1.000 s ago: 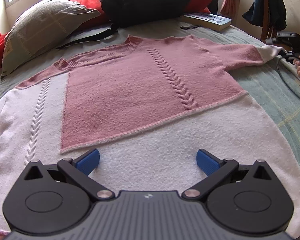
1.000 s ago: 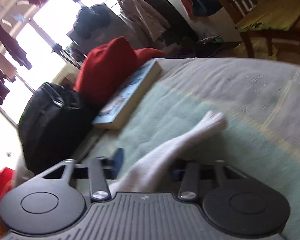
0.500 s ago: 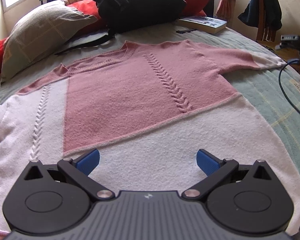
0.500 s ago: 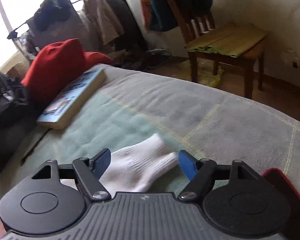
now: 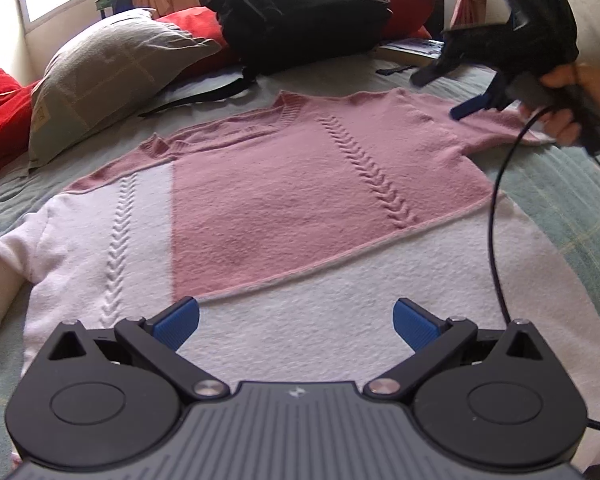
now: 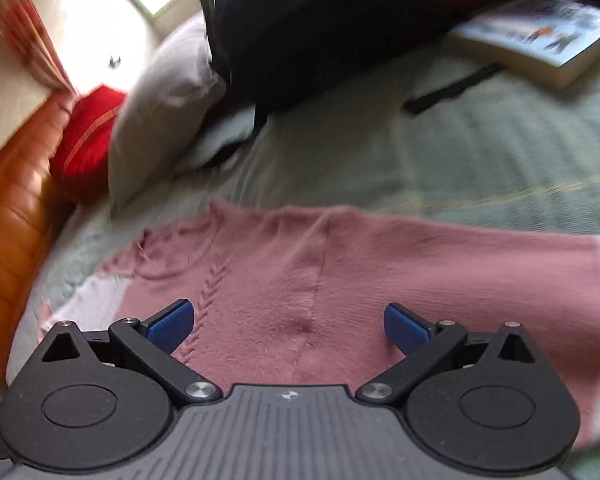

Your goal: Fold clothes

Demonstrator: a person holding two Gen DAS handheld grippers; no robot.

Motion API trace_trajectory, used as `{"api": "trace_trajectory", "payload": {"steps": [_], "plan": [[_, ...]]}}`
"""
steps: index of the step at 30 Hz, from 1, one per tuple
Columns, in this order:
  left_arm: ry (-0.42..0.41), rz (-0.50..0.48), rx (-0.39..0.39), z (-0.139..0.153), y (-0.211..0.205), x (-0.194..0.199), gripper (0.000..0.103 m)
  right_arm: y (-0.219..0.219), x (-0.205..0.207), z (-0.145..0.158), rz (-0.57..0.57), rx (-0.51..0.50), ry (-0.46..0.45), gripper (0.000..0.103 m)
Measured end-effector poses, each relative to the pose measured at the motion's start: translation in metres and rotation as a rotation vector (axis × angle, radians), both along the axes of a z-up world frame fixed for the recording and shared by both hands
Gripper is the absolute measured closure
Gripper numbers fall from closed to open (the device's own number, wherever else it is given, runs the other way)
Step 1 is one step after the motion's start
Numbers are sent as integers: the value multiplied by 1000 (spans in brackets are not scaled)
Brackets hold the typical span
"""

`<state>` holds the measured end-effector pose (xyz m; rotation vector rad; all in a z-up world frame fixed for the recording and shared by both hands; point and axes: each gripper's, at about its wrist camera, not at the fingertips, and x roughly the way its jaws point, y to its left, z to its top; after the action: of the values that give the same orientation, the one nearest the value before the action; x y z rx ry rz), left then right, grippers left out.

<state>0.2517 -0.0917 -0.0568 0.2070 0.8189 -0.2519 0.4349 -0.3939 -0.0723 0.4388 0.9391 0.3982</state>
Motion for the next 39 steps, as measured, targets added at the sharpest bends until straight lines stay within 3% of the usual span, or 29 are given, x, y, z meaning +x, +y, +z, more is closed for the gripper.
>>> {"api": "trace_trajectory", "payload": {"steps": [4, 11, 19, 22, 28, 33, 37, 39], "plan": [[5, 17, -2, -4, 6, 2, 1, -21, 1, -5, -3, 45, -18, 0], [14, 12, -8, -8, 5, 3, 1, -111, -24, -1, -186, 21, 4, 0], [16, 6, -1, -8, 2, 1, 1, -194, -57, 1, -418, -102, 6, 1], [18, 3, 1, -8, 2, 1, 1, -194, -61, 9, -483, -146, -11, 0], [16, -4, 1, -7, 0, 3, 1, -184, -51, 8, -393, -191, -35, 0], [14, -5, -2, -6, 2, 2, 1, -217, -60, -1, -543, -255, -32, 1], [13, -7, -7, -7, 2, 4, 1, -212, -68, 8, -623, -323, -17, 0], [13, -16, -9, -7, 0, 3, 1, -192, -66, 16, -586, -380, -30, 0]]}}
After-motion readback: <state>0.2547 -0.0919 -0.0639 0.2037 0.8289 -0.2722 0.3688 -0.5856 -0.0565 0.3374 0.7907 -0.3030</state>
